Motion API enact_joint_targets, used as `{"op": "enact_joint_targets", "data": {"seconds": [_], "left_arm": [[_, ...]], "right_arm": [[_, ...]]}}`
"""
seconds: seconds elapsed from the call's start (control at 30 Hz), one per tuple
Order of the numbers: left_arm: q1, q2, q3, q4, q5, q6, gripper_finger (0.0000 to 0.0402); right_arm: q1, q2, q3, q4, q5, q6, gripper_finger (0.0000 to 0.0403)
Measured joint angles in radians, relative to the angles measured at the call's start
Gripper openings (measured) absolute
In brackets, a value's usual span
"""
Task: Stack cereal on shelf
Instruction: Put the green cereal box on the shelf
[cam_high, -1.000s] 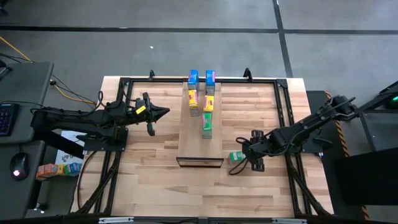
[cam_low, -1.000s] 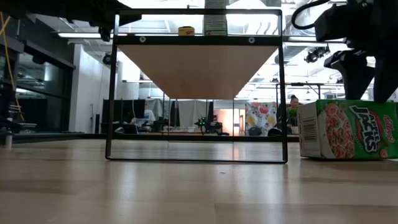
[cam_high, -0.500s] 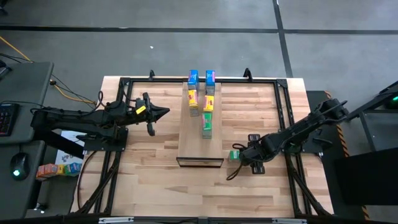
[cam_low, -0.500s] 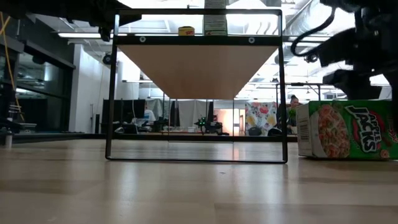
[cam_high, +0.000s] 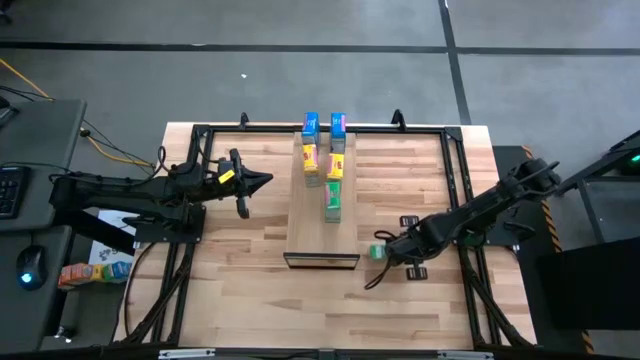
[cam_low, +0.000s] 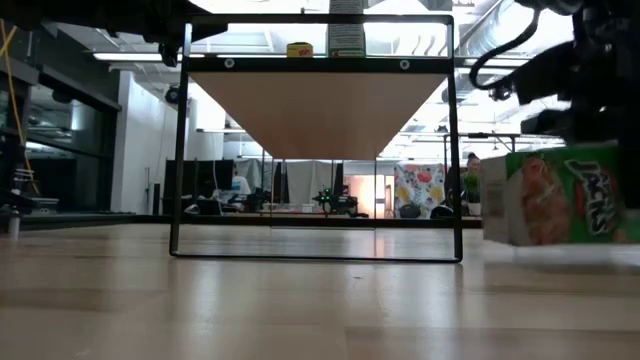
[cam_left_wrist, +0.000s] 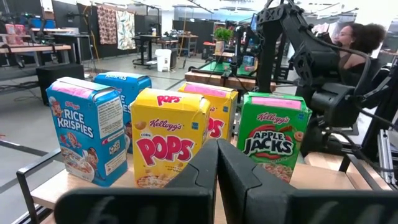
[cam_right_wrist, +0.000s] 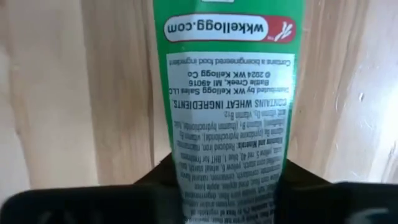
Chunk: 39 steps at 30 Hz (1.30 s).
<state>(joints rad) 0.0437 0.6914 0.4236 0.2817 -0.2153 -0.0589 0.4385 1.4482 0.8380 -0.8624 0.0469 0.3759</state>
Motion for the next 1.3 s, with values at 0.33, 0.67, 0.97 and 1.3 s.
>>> {"op": "enact_joint_targets", "data": {"seconds": [0.33, 0.67, 0.97, 1.3], "left_arm": [[0.000, 0.000, 0.000, 0.001, 0.000, 0.000, 0.0001], [0.001, 0.000, 0.000, 0.005, 0.024, -0.013, 0.0001], [-0.089, 0.077, 0.002, 0.279, 0.356, 0.037, 0.0001], [-0.251, 0.244, 0.059, 0.404, 0.234, 0.167, 0.0062]], "right_arm": [[0.000, -0.070, 0.314, -0.360, -0.087, 0.153, 0.0059], [0.000, -0.016, 0.694, -0.429, 0.142, 0.169, 0.0061], [0.000, 0.121, 0.856, -0.429, 0.259, -0.050, 0.0061], [-0.002, 0.183, 0.962, -0.372, 0.282, -0.167, 0.0061]]}}
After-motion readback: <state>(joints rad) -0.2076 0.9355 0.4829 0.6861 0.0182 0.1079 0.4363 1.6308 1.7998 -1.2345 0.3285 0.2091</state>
